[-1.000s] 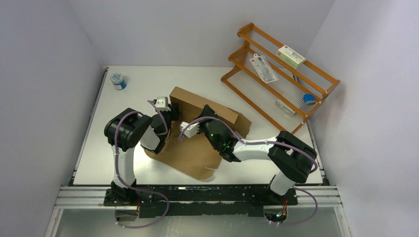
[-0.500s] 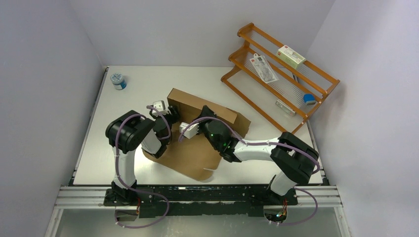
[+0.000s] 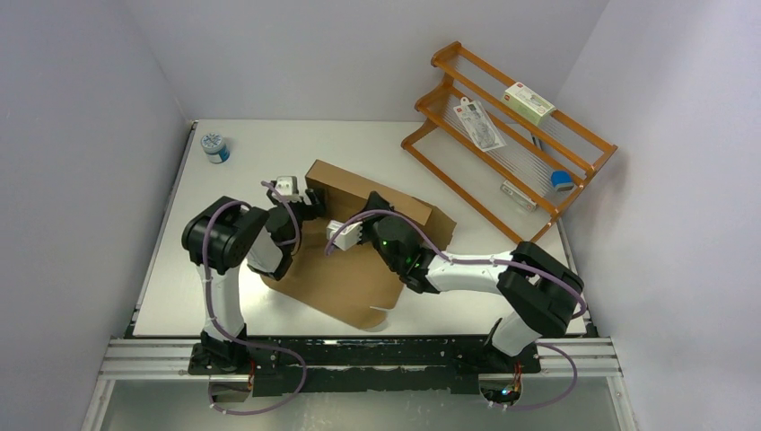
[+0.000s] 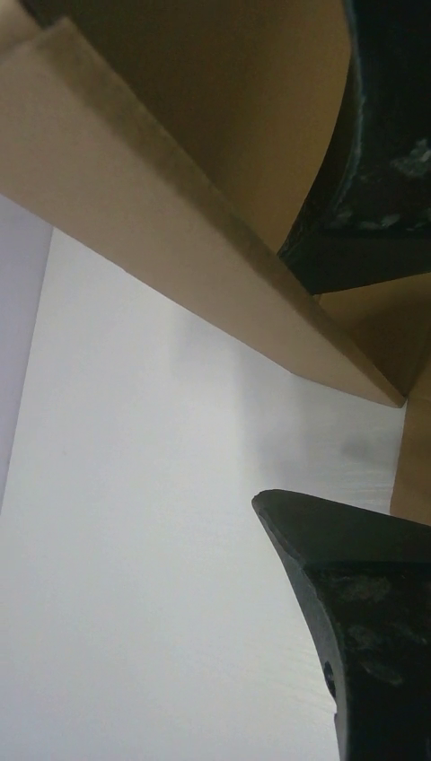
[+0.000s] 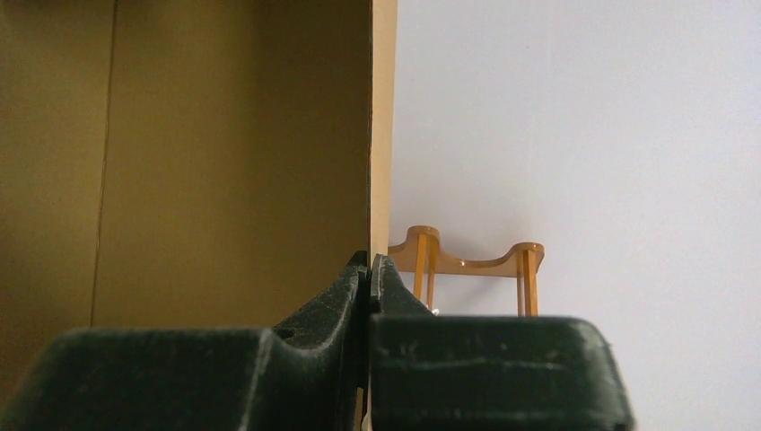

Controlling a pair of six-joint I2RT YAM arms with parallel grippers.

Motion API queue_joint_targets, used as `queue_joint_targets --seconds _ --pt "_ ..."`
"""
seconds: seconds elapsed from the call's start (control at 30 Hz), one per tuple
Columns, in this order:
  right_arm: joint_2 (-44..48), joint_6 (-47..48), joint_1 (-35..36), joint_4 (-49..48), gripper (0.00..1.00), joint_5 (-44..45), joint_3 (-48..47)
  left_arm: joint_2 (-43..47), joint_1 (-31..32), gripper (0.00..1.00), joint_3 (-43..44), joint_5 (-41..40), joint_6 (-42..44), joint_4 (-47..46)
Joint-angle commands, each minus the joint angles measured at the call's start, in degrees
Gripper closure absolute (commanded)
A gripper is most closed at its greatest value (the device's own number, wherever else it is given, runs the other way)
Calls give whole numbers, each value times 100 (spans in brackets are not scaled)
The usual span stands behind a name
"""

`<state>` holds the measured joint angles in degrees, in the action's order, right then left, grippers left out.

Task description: Fold the paper box

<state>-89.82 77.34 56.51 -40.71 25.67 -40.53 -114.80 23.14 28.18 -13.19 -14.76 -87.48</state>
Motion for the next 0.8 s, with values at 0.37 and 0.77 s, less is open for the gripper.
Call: queue_joint_targets --seconds 0.37,0.77 --pt "-46 -369 -10 1083 100 -245 -27 109 -297 27 439 1227 -31 -1746" --pt "17 -451 -17 1121 100 -238 -16 21 -278 60 381 510 203 -1755"
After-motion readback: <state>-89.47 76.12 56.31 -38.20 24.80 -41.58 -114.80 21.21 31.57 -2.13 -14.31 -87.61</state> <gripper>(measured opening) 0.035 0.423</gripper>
